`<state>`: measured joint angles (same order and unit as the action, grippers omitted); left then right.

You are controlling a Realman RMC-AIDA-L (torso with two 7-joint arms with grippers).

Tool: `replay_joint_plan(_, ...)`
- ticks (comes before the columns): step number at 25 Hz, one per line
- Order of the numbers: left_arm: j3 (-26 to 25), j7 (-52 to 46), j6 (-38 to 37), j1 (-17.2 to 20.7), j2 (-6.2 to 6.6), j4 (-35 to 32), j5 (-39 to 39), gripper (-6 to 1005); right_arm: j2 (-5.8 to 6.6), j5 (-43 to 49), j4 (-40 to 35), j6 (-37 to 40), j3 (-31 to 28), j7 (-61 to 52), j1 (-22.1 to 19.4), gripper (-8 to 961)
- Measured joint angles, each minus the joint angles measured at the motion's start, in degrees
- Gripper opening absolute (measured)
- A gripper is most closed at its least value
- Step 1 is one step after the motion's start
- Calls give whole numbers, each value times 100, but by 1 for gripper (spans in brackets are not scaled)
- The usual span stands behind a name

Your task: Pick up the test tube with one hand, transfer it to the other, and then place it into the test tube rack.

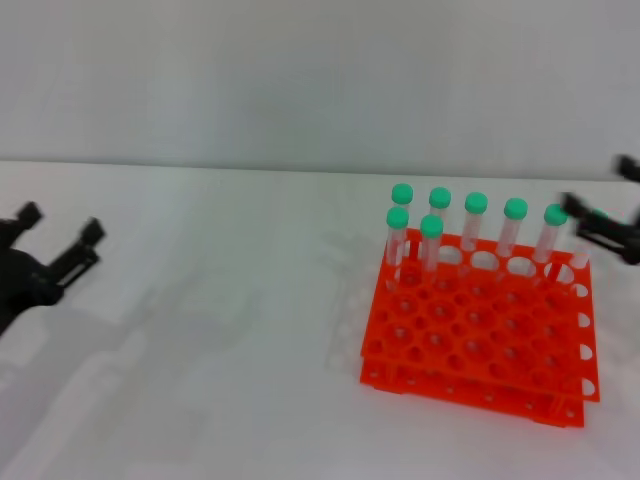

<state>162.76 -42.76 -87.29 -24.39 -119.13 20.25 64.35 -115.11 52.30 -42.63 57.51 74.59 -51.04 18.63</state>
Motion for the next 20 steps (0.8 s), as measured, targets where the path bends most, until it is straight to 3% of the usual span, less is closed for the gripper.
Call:
replay_joint_plan(10, -45, 525, -64, 248, -2, -614, 1276, 890, 5, -641, 1897, 1622, -2085, 1531, 22, 877)
replay_joint_plan(13, -220, 799, -33, 223, -3, -830, 1316, 890, 7, -990, 2325, 1926, -2360, 1985, 27, 877)
replay_joint_plan(20, -362, 1347, 221, 150, -1, -1268, 1528, 889, 3, -1454, 2811, 2045, -2407, 2785, 111, 876)
